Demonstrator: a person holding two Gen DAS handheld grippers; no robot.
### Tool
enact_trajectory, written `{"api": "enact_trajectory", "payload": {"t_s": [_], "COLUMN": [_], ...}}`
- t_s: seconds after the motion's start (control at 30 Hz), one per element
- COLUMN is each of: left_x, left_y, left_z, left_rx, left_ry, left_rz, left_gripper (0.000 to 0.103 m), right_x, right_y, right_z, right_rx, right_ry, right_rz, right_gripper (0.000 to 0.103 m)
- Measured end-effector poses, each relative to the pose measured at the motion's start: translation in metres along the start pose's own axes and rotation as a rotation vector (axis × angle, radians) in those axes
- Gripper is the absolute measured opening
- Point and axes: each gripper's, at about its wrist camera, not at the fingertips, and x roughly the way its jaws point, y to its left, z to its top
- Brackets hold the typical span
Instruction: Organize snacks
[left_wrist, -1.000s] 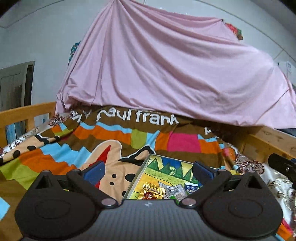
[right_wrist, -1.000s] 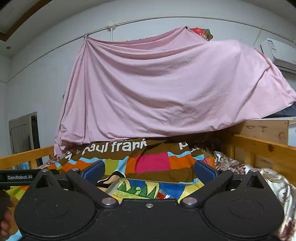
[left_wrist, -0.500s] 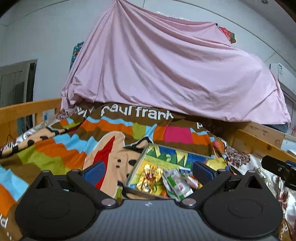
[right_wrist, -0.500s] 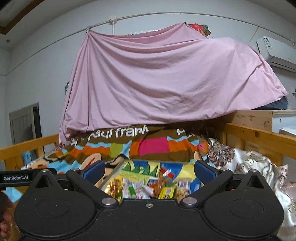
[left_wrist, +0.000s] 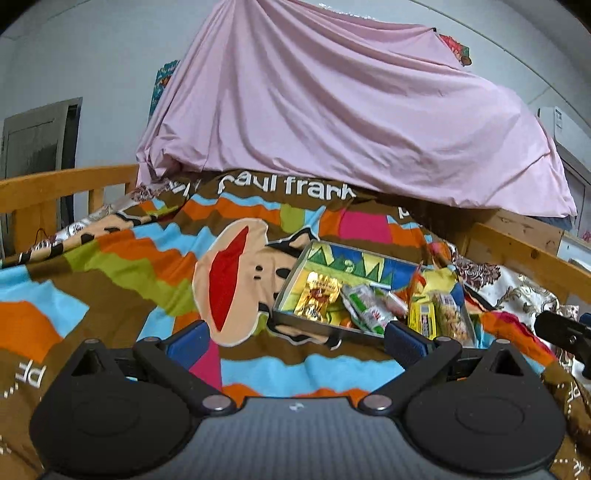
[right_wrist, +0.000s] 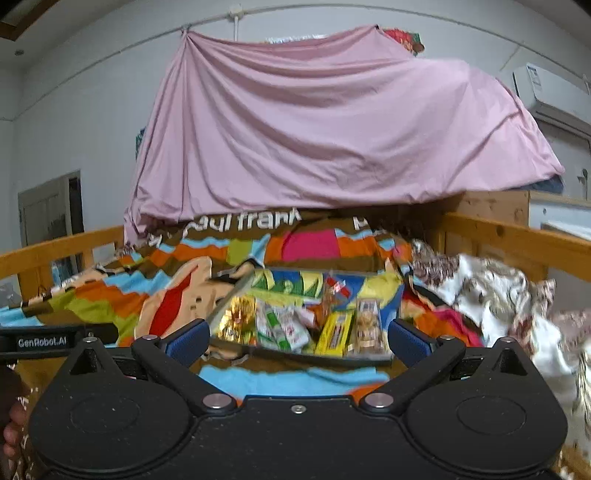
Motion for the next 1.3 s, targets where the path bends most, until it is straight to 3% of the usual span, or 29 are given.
{"api": "enact_trajectory", "payload": {"t_s": [0.23, 0.8, 1.3], "left_x": [0.004, 0.026, 0.024], "left_y": [0.012, 0.032, 0.034], "left_z": [-0.014, -0.037, -0.037], "left_rx": [0.003, 0.008, 0.026], "left_ry": [0.031, 0.125, 0.091], "left_rz": [-0.010, -0.058, -0.074], "left_gripper": [0.103, 0.103, 0.103], "right_x": [0.002, 0.029, 0.038], "right_y": [0.006, 0.021, 0.026], "right_z": [-0.020, -0.037, -0.042], "right_rx": [0.015, -0.043, -0.056], "right_ry": [0.081, 0.103, 0.136], "right_rz": [-0.041, -0.081, -0.062], "right_gripper": [0.102, 0.102, 0.102]}}
